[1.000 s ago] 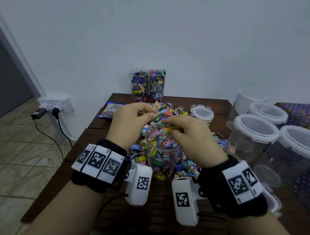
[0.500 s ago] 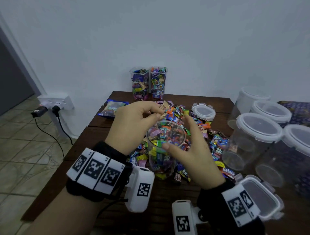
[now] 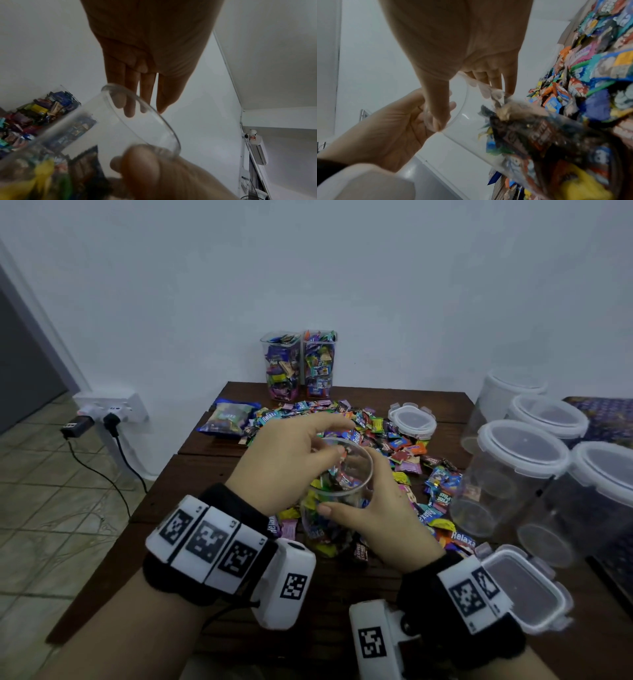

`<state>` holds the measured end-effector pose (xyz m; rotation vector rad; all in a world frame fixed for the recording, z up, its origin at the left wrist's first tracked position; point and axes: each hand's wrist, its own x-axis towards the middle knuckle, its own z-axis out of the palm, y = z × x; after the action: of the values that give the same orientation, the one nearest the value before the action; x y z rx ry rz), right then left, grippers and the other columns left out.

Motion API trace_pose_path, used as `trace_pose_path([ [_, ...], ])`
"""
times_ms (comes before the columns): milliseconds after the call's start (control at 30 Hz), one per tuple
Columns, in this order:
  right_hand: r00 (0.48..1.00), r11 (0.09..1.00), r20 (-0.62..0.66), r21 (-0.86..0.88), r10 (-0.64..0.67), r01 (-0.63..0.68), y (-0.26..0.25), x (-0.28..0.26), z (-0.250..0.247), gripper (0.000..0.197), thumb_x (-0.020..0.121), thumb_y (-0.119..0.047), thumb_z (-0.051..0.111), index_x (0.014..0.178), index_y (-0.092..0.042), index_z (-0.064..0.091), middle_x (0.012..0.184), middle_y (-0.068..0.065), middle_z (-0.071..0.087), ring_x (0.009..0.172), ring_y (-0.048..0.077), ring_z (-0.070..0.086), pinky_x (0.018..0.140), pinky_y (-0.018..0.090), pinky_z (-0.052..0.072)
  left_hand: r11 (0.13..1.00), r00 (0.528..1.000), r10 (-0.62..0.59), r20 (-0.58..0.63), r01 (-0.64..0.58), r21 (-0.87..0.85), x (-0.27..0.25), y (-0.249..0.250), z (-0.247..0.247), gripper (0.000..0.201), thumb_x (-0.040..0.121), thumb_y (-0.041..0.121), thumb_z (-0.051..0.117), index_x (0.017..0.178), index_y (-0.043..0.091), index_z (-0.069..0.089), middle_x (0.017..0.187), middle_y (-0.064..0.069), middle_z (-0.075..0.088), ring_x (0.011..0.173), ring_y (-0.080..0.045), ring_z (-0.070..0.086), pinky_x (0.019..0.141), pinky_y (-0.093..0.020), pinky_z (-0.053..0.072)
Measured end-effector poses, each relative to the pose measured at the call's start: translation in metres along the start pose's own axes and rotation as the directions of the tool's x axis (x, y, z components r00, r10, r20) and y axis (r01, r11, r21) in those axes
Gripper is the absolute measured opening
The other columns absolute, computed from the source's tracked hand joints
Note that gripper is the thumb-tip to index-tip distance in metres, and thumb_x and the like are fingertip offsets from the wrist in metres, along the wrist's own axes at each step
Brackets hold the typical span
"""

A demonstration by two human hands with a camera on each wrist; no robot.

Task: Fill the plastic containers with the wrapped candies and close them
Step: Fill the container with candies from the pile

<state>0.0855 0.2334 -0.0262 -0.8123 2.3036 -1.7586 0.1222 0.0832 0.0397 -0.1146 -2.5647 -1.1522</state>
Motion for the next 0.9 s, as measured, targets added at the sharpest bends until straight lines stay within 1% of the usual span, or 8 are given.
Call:
trace_pose_path([
  [100, 0.979, 0.972, 0.186, -0.230, 0.082, -0.038, -0.008, -0.001, -0.018, 0.084, 0.071, -0.029, 0.081, 0.135, -0.041, 0.028, 0.128, -0.023, 0.046, 0.114, -0.009, 0.046, 0.088, 0.007, 0.037, 1.000, 0.998, -0.002, -0.059, 0.001, -0.007, 0.001, -0.007, -0.011, 0.023, 0.088, 0.022, 0.063, 0.106, 0.035, 0.066, 0.102, 0.021, 0.067, 0.087, 0.003, 0.062, 0.079, -0.018, 0.050],
  [200, 0.900, 0.758, 0.329, -0.652, 0.286, -0.002, -0.009, -0.001, -0.042, 0.080, 0.076, -0.041, 0.075, 0.142, -0.029, 0.031, 0.137, -0.010, 0.043, 0.125, 0.008, 0.042, 0.100, 0.025, 0.036, 0.996, 0.997, -0.043, -0.071, 0.048, 0.079, -0.001, -0.022, -0.032, 0.017, 0.088, 0.025, 0.063, 0.102, 0.034, 0.066, 0.091, 0.018, 0.066, 0.080, -0.001, 0.062, 0.078, -0.023, 0.048],
  [333, 0.811, 0.498, 0.341, -0.864, 0.475, 0.072, -0.005, 0.001, -0.062, 0.031, 0.083, -0.046, 0.064, 0.105, -0.028, 0.052, 0.098, -0.008, 0.054, 0.097, 0.015, 0.052, 0.080, 0.026, 0.041, 0.833, 0.954, -0.275, 0.118, 0.176, 0.525, -0.004, -0.054, -0.064, 0.015, 0.090, 0.032, 0.061, 0.101, 0.026, 0.068, 0.092, 0.010, 0.061, 0.087, -0.010, 0.056, 0.078, -0.025, 0.040],
  [467, 0.704, 0.551, 0.397, -0.835, 0.589, 0.010, 0.006, 0.005, -0.066, 0.008, 0.086, -0.032, 0.064, 0.081, -0.030, 0.059, 0.090, -0.002, 0.064, 0.081, 0.014, 0.059, 0.074, 0.030, 0.049, 0.570, 0.693, -0.659, 0.293, 0.205, 0.796, -0.014, -0.091, -0.080, 0.015, 0.090, 0.032, 0.060, 0.085, 0.019, 0.066, 0.082, 0.004, 0.064, 0.074, -0.010, 0.057, 0.071, -0.024, 0.048],
  [600, 0.541, 0.666, 0.517, -0.737, 0.664, -0.113, 0.019, 0.007, -0.053, 0.017, 0.089, -0.016, 0.056, 0.080, -0.029, 0.062, 0.077, -0.002, 0.063, 0.062, 0.009, 0.059, 0.056, 0.022, 0.049, 0.545, 0.361, -0.836, 0.412, 0.463, 0.699, -0.025, -0.110, -0.078, 0.007, 0.089, 0.007, 0.062, 0.088, 0.003, 0.068, 0.047, 0.005, 0.061, 0.037, -0.003, 0.054, 0.039, -0.015, 0.041],
  [667, 0.508, 0.678, 0.535, -0.722, 0.675, -0.141, 0.022, 0.011, -0.045, 0.019, 0.091, -0.014, 0.053, 0.081, -0.028, 0.060, 0.074, -0.003, 0.062, 0.061, 0.010, 0.059, 0.054, 0.019, 0.048, 0.537, 0.288, -0.842, 0.456, 0.528, 0.658, -0.027, -0.116, -0.074, 0.010, 0.088, 0.003, 0.061, 0.079, 0.004, 0.065, 0.046, 0.000, 0.060, 0.036, -0.007, 0.055, 0.037, -0.017, 0.041],
  [733, 0.536, 0.670, 0.511, -0.727, 0.672, -0.147, 0.023, 0.019, -0.040, 0.018, 0.092, -0.015, 0.051, 0.082, -0.026, 0.060, 0.074, -0.003, 0.060, 0.062, 0.010, 0.058, 0.056, 0.020, 0.049, 0.566, 0.341, -0.823, 0.454, 0.552, 0.612, -0.026, -0.126, -0.068, 0.013, 0.087, 0.002, 0.060, 0.075, 0.007, 0.064, 0.047, -0.001, 0.059, 0.039, -0.010, 0.056, 0.038, -0.017, 0.041],
  [900, 0.668, 0.617, 0.415, -0.783, 0.618, -0.085, 0.020, 0.036, -0.043, 0.010, 0.093, -0.024, 0.056, 0.102, -0.020, 0.058, 0.086, 0.001, 0.058, 0.078, 0.016, 0.055, 0.062, 0.023, 0.045, 0.700, 0.586, -0.713, 0.385, 0.620, 0.353, -0.016, -0.144, -0.055, 0.016, 0.089, 0.005, 0.056, 0.076, 0.012, 0.063, 0.066, -0.004, 0.061, 0.055, -0.013, 0.059, 0.049, -0.020, 0.046],
])
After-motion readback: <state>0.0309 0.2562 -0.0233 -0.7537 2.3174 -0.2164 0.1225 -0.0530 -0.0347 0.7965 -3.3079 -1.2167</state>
